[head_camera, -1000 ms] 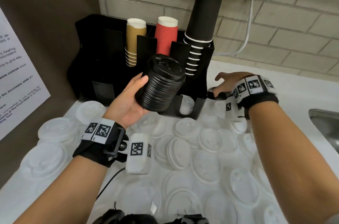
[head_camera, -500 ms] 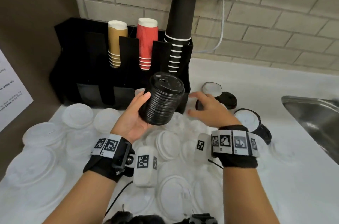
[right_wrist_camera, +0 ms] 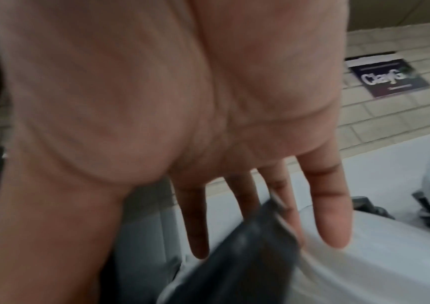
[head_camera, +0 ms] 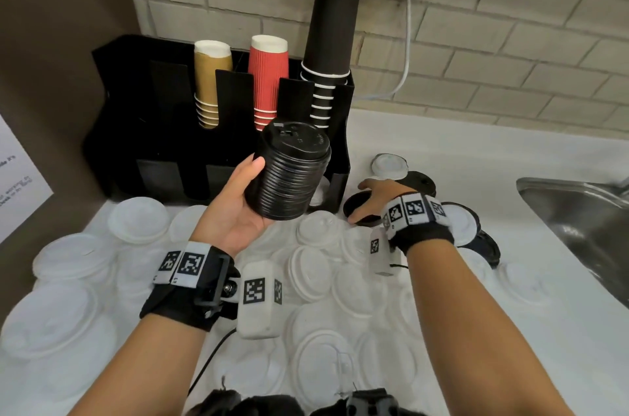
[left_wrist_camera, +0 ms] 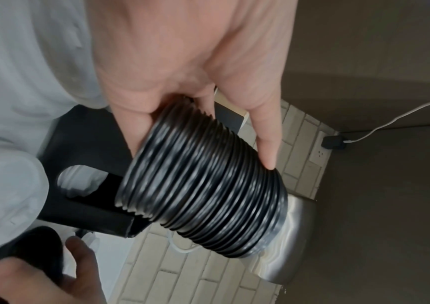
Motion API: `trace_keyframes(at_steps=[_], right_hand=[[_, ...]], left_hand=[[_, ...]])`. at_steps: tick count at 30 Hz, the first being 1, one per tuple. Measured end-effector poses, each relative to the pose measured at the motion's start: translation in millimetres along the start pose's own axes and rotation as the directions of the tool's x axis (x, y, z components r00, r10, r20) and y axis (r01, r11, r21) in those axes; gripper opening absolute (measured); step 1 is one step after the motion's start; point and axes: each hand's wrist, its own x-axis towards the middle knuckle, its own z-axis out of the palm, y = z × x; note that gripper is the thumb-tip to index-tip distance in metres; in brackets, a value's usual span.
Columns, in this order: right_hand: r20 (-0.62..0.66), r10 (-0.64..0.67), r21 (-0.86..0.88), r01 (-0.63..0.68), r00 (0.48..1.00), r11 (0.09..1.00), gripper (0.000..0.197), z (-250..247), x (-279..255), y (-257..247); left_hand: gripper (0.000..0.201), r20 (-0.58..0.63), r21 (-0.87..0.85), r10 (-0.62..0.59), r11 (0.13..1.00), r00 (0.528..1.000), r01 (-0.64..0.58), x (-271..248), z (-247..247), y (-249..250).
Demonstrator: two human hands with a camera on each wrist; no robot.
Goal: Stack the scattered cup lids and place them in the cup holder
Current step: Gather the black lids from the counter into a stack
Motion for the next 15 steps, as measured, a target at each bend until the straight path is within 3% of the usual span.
trace_keyframes(at_steps=[3, 6, 10, 12, 13, 15], right_hand=[[-0.045, -0.064, -0.123, 0.058, 0.997, 0.991, 0.074, 1.3, 2.7, -2.0], [-0.017, -0.089, -0.202, 0.083, 0.996, 0.976, 0.062, -3.1, 3.3, -2.9], [-0.016, 0.049, -0.186, -0.051, 0.999, 0.981, 0.05, -20.1, 1.7, -5.1], [-0.094, 0.038, -0.044, -0.043, 0.995, 0.998, 0.041, -35.1, -12.7, -4.1], [-0.182, 0.007, 0.127, 0.016, 0.983, 0.992, 0.032, -40.8, -20.9, -2.0], [-0.457, -0.07, 0.342, 0.248, 0.887, 0.907, 0.015, -47.7, -43.0, -3.7]], left_hand=[[0.071, -0.003, 0.0, -0.01, 1.0, 1.0, 0.01, 0.1, -2.2, 0.1], [0.061, 0.017, -0.019, 0.003, 1.0, 1.0, -0.002, 0.3, -4.0, 0.7], [0.056, 0.056, -0.007, -0.001, 1.0, 0.998, 0.002, 2.5, -2.1, 0.1], [0.068, 0.055, 0.015, -0.017, 1.0, 0.998, 0.016, 4.2, -2.0, -0.7], [0.072, 0.051, 0.02, -0.022, 1.0, 0.998, 0.021, 4.8, -2.0, -1.7], [0.07, 0.039, 0.028, -0.031, 0.999, 0.999, 0.03, 5.8, -0.5, -6.3]])
